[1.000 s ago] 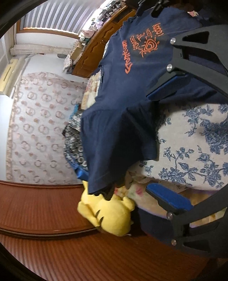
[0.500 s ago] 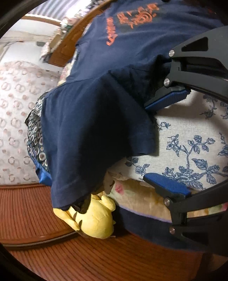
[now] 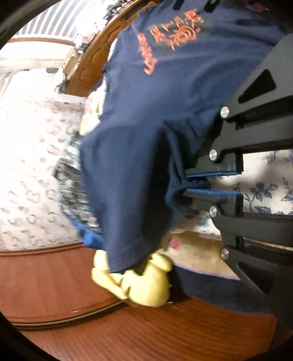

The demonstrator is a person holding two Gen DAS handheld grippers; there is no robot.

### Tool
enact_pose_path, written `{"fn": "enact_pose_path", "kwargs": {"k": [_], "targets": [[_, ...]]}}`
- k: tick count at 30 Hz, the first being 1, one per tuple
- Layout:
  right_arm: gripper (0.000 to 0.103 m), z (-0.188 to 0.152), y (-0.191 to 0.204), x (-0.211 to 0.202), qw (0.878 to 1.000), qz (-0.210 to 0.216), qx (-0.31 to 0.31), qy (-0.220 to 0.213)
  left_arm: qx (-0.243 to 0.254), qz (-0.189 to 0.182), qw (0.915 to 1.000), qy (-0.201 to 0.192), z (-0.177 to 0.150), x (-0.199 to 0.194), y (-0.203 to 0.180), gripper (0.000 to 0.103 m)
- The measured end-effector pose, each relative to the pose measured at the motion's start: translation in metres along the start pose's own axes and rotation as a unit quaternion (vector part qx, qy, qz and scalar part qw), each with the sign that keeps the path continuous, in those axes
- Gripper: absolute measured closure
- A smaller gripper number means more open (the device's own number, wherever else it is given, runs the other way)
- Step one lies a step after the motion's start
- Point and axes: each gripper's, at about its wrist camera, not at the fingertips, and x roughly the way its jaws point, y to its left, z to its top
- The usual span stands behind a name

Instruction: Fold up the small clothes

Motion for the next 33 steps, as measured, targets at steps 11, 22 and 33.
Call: {"fn": "enact_pose_path", "kwargs": {"k": [11,22,33], "targets": [[0.000,-0.002,-0.001,0.001,1.000,0.000,0.007,0.001,0.108,-0.070,0.9901,-0.057,0.035,-0.061,-0.091,0.087],[0.000,-0.003,-0.005,0.000,1.000,0.003,0.014,0.001,0.075,-0.099,0.9920,-0.023,0.010,-0.056,-0.073,0.039],[0.000,0.007,0.007,0.005,1.000,0.020,-0.017,0.008,-0.010,-0.067,0.9977,0.002,-0.041,-0.042,0.005,0.039]]}}
